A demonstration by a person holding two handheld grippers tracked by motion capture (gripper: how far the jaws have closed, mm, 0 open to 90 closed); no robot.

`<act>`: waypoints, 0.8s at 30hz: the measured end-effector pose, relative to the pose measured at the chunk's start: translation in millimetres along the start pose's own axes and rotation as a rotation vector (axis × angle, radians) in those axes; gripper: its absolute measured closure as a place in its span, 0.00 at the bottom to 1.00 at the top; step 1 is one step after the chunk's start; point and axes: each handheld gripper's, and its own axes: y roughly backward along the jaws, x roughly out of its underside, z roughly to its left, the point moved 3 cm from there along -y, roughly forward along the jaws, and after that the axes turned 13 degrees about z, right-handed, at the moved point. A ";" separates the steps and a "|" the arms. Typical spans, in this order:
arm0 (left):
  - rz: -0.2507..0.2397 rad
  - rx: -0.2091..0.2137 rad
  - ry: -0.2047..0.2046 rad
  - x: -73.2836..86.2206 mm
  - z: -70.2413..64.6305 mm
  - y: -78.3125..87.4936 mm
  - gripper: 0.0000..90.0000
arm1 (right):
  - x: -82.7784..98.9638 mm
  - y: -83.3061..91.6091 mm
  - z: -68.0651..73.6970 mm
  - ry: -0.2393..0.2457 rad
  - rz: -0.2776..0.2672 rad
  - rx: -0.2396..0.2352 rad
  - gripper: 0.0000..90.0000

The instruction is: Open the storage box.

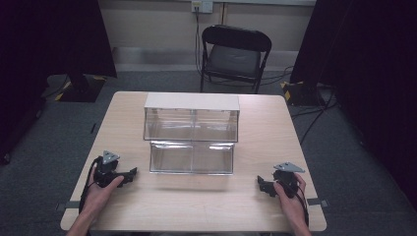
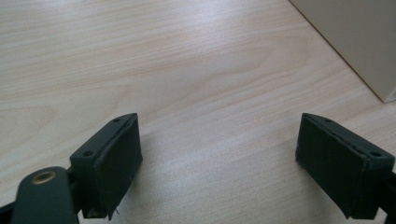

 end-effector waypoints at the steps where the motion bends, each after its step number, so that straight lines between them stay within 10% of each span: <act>1: 0.001 -0.001 0.001 0.0 0.0 0.1 0.15 | 0.0 0.0 0.0 0.000 0.000 0.000 0.14; 24: -0.061 0.083 -0.037 -1.0 -12.5 28.5 0.19 | 0.0 0.0 0.0 0.000 0.000 0.000 0.14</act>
